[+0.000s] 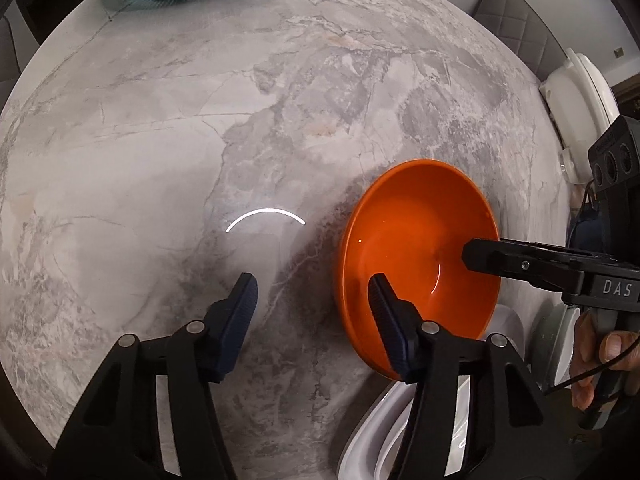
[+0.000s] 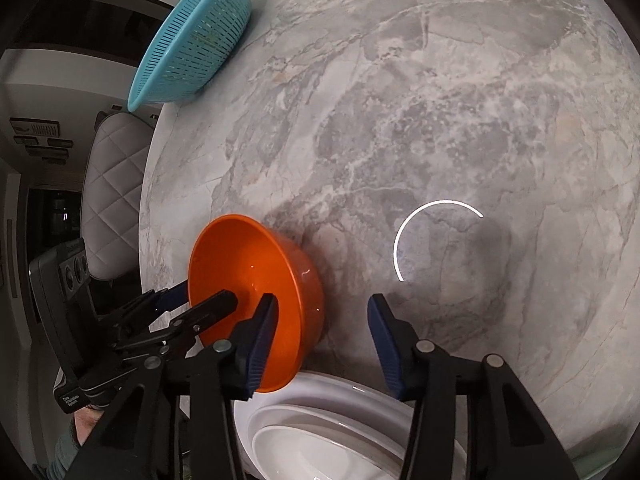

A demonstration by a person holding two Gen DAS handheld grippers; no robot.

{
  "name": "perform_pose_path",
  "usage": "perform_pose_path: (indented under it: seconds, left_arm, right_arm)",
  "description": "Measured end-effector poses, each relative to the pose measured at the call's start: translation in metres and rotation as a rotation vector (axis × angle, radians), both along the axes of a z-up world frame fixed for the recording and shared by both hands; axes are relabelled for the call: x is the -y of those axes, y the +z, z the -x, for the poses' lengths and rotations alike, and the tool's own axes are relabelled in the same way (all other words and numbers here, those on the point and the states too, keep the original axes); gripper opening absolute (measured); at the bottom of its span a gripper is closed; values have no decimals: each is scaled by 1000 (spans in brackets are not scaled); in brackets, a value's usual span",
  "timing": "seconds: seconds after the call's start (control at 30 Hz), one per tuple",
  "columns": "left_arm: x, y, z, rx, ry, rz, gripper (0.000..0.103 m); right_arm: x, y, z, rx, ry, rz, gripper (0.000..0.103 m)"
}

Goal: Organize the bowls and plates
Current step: 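Reach both grippers to the orange bowl and grasp its rim, then carry the orange bowl with both grippers over the nested bowls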

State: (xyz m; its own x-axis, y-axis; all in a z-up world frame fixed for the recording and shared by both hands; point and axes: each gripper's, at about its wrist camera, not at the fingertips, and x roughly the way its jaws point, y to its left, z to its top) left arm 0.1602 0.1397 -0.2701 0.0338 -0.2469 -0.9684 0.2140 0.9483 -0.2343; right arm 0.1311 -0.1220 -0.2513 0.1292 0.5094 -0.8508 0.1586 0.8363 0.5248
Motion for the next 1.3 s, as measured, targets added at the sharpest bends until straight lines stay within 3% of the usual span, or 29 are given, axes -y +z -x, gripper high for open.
perform_pose_path:
  seconds: [0.07, 0.17, 0.23, 0.33, 0.57, 0.87, 1.1, 1.13, 1.3]
  left_arm:
    - [2, -2, -1, -13, 6, 35, 45]
    - [6, -5, -6, -24, -1, 41, 30]
    - [11, -6, -9, -27, -18, 35, 27]
    - [19, -7, -8, -40, -40, 43, 15]
    - [29, 1, -13, -32, -46, 62, 14]
    - [58, 45, -19, 16, -112, 110, 14]
    - [116, 89, 11, 38, -261, 189, 14]
    - [127, 95, 20, 46, -328, 207, 14]
    - [180, 110, 71, 38, -462, 239, 14]
  right_arm:
    - [-3, -3, -1, -3, 3, 2, 47]
    - [-7, -6, -3, -6, 13, 20, 33]
    - [-11, -10, -5, -14, 18, 30, 19]
    - [-17, -9, -6, -12, 24, 26, 12]
    - [-14, -5, -9, -5, -8, 37, 12]
    - [13, 31, 2, 42, -75, 39, 12]
    - [55, 74, 54, 92, -188, 63, 11]
    - [62, 78, 63, 93, -212, 66, 11]
    - [95, 98, 124, 92, -335, 87, 11]
